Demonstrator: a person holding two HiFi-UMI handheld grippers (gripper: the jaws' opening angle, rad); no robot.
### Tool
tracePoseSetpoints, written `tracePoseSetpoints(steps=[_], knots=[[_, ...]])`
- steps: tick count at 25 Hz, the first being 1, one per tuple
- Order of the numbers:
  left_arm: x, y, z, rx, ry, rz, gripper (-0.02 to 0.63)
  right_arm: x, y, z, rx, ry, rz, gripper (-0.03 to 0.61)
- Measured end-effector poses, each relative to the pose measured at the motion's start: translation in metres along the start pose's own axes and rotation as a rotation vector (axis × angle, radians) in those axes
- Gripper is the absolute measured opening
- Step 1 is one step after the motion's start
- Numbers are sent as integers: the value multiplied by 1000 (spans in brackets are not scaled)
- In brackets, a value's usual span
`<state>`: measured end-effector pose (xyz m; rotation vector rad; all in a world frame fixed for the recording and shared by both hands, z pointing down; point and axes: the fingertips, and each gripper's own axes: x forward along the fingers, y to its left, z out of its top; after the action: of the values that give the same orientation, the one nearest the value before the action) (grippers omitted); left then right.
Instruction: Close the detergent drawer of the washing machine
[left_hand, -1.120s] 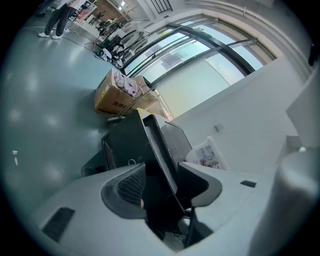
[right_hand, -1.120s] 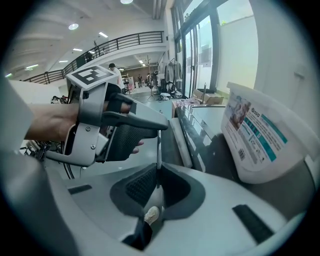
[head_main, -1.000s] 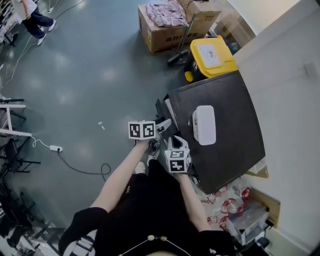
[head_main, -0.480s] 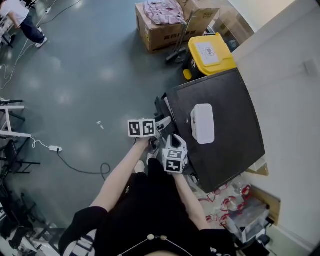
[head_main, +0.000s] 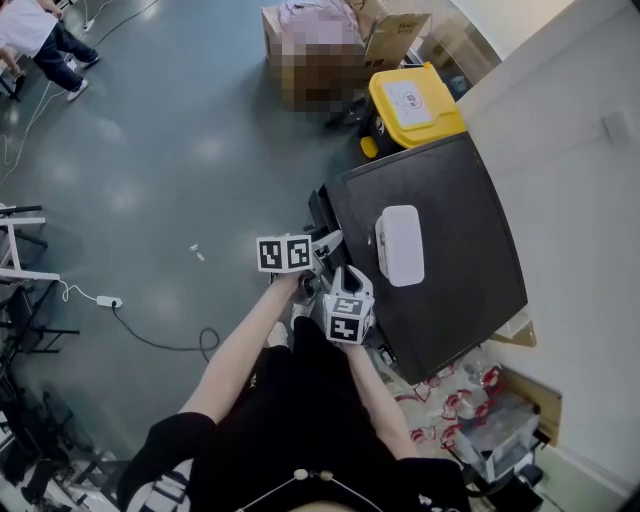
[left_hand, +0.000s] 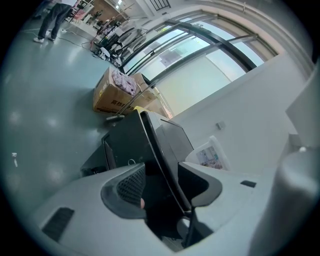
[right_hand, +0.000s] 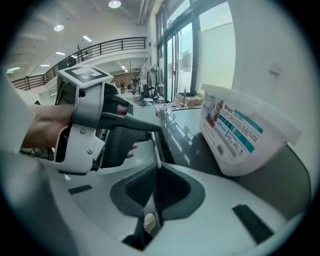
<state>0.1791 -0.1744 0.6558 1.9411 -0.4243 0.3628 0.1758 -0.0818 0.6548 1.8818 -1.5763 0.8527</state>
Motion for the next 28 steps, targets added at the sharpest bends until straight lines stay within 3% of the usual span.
tracePoseSetpoints(steps=[5,20,26,28], knots=[[4,-3,5,-29,-9,-15,195,1,-5,4,36,1,-32,35],[8,0,5,-55,-24,12,195,1,-8,3,-3,-38,-137,37],[7,-1,6,-102,-29,-38,195,-6,-7,11,-122,-53,-154,43],[8,-1,6,-109,-28,-47,199,-7,-6,15,-161,-61,-142,82]])
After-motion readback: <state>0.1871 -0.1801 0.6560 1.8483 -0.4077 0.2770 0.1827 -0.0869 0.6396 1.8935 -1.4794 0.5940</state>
